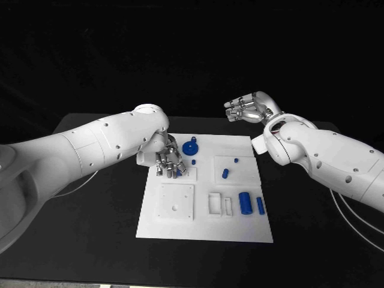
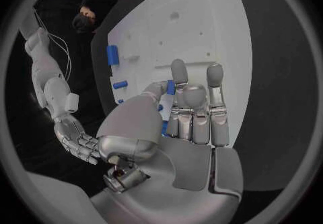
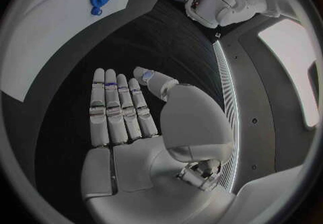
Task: Assemble the parts on the task board
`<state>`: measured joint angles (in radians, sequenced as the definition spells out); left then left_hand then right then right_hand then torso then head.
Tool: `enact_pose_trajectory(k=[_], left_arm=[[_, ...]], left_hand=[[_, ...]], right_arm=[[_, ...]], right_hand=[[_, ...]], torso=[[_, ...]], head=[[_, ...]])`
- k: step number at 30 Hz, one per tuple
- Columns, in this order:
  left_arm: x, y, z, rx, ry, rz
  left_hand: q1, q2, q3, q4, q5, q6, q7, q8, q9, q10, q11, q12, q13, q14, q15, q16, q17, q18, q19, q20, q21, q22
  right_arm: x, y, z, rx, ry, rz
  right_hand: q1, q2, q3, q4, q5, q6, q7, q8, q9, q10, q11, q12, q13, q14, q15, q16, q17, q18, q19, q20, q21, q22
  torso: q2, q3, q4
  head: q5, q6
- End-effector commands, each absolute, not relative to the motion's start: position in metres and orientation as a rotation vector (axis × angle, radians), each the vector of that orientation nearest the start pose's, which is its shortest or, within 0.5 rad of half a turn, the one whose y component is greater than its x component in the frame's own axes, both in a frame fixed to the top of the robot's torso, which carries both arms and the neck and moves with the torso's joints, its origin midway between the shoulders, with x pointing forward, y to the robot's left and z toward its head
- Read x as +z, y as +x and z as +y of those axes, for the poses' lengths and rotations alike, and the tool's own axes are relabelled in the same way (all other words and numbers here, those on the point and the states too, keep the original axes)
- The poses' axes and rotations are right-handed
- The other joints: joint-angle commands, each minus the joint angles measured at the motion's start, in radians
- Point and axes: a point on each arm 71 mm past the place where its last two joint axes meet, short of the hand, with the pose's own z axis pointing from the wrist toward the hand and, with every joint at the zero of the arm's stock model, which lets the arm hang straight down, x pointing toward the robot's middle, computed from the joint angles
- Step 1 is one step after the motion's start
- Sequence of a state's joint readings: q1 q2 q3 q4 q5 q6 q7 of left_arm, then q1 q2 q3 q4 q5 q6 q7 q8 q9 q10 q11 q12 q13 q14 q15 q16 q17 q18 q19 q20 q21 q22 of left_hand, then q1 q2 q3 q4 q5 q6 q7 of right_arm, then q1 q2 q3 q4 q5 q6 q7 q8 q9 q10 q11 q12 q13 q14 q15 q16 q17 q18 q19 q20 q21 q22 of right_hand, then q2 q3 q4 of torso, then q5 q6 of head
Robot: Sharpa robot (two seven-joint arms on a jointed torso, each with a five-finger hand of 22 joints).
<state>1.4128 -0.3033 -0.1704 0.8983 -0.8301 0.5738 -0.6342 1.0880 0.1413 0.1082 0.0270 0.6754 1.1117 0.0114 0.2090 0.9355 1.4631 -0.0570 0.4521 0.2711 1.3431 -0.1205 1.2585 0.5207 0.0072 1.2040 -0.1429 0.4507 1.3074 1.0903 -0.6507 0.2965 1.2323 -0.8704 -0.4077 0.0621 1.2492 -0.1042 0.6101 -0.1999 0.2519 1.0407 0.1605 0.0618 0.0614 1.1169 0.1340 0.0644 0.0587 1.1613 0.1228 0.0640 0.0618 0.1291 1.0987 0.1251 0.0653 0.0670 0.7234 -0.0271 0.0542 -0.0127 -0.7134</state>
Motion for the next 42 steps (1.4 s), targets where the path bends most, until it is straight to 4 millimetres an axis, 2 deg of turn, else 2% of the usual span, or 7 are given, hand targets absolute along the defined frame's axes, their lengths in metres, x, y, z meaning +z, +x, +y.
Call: enact_pose_trajectory(k=[1,6,9,13,16,21,42], left_arm=[[-0.1940,0.5659,0.1140,-0.205,-0.031,2.676],[-0.1951,0.5673,0.1144,-0.206,-0.055,2.666],[-0.1952,0.5682,0.1150,-0.208,-0.071,2.657],[-0.1949,0.5696,0.1158,-0.212,-0.091,2.642],[-0.1947,0.5704,0.1164,-0.214,-0.103,2.632],[-0.1943,0.5717,0.1182,-0.216,-0.122,2.619],[-0.1938,0.5729,0.1229,-0.226,-0.154,2.609]], left_hand=[[-0.008,0.000,0.204,-0.136,-0.043,-0.002,-0.008,0.004,0.004,0.009,-0.001,0.004,0.003,-0.005,0.000,0.004,0.002,0.001,0.004,0.003,-0.001,0.020],[-0.005,-0.012,0.213,-0.105,-0.091,-0.004,-0.008,0.002,-0.001,0.007,-0.001,0.006,0.004,-0.004,0.000,0.002,0.002,-0.001,0.009,0.004,-0.008,0.019],[-0.002,-0.009,0.200,-0.085,-0.164,-0.002,-0.009,-0.003,-0.013,0.006,-0.002,0.007,0.004,-0.003,0.000,0.000,0.001,-0.003,0.012,0.004,-0.013,0.019],[0.001,-0.018,0.169,-0.057,-0.206,-0.002,-0.008,-0.014,-0.042,0.001,-0.001,0.007,0.004,-0.001,0.001,-0.006,-0.004,-0.005,0.018,0.005,-0.025,0.018],[0.001,-0.033,0.133,-0.035,-0.284,0.000,-0.009,-0.025,-0.074,0.000,-0.002,0.007,0.003,0.000,0.001,-0.009,-0.007,-0.006,0.023,0.005,-0.033,0.018],[0.005,-0.055,0.075,-0.003,-0.336,0.003,-0.011,-0.025,-0.104,-0.002,-0.003,0.008,0.002,0.002,0.001,-0.011,-0.011,-0.007,0.030,0.005,-0.044,0.019],[-0.038,-0.094,-0.050,0.052,-0.452,0.011,-0.011,-0.010,-0.129,-0.003,-0.004,0.012,0.002,0.005,0.002,-0.011,-0.016,-0.007,0.040,0.006,-0.058,0.020]], right_arm=[[-0.1435,0.5560,-0.2095,1.039,0.587,1.410],[-0.1434,0.5559,-0.2094,1.039,0.587,1.409],[-0.1434,0.5559,-0.2095,1.039,0.587,1.409],[-0.1434,0.5559,-0.2096,1.038,0.587,1.409],[-0.1434,0.5559,-0.2095,1.039,0.588,1.409],[-0.1435,0.5560,-0.2097,1.038,0.588,1.409],[-0.1439,0.5563,-0.2103,1.035,0.590,1.410]], right_hand=[[-0.001,-0.009,0.000,-0.001,0.005,-0.006,-0.001,0.001,0.001,-0.006,0.002,-0.003,-0.001,-0.009,0.000,-0.004,-0.001,0.012,-0.008,-0.001,0.003,-0.001],[-0.001,-0.009,0.000,-0.001,0.005,-0.006,-0.001,0.001,0.001,-0.006,0.002,-0.003,-0.001,-0.009,0.000,-0.004,-0.001,0.012,-0.008,-0.001,0.003,-0.001],[-0.001,-0.009,-0.001,-0.002,0.006,-0.008,0.000,0.000,0.001,-0.007,0.002,-0.003,-0.001,-0.010,0.000,-0.004,-0.002,0.012,-0.009,-0.001,0.003,-0.002],[-0.001,-0.009,-0.001,-0.002,0.006,-0.008,0.000,0.000,0.001,-0.007,0.002,-0.003,-0.001,-0.010,0.000,-0.004,-0.002,0.012,-0.009,-0.001,0.003,-0.002],[-0.001,-0.009,-0.001,-0.002,0.006,-0.008,0.000,0.000,0.001,-0.007,0.002,-0.003,-0.001,-0.010,0.000,-0.004,-0.002,0.012,-0.009,-0.001,0.003,-0.002],[-0.002,-0.011,-0.002,-0.002,0.006,-0.009,0.000,0.000,0.001,-0.009,0.003,-0.003,-0.002,-0.012,0.001,-0.004,-0.002,0.012,-0.010,-0.001,0.003,-0.001],[-0.002,-0.011,-0.003,-0.001,0.006,-0.012,0.001,0.000,0.001,-0.012,0.004,-0.003,-0.001,-0.014,0.002,-0.003,-0.002,0.012,-0.013,0.001,0.003,-0.002]], torso=[[0.000,0.0002,-0.0001],[0.001,-0.0001,-0.0010],[0.000,0.0001,-0.0004],[0.000,0.0006,0.0009],[0.000,0.0003,0.0006],[0.000,0.0004,0.0008],[0.000,-0.0002,0.0012]], head=[[-0.001,-0.001],[-0.003,-0.001],[-0.004,-0.001],[-0.006,-0.001],[-0.006,-0.001],[-0.006,-0.001],[-0.007,-0.001]])
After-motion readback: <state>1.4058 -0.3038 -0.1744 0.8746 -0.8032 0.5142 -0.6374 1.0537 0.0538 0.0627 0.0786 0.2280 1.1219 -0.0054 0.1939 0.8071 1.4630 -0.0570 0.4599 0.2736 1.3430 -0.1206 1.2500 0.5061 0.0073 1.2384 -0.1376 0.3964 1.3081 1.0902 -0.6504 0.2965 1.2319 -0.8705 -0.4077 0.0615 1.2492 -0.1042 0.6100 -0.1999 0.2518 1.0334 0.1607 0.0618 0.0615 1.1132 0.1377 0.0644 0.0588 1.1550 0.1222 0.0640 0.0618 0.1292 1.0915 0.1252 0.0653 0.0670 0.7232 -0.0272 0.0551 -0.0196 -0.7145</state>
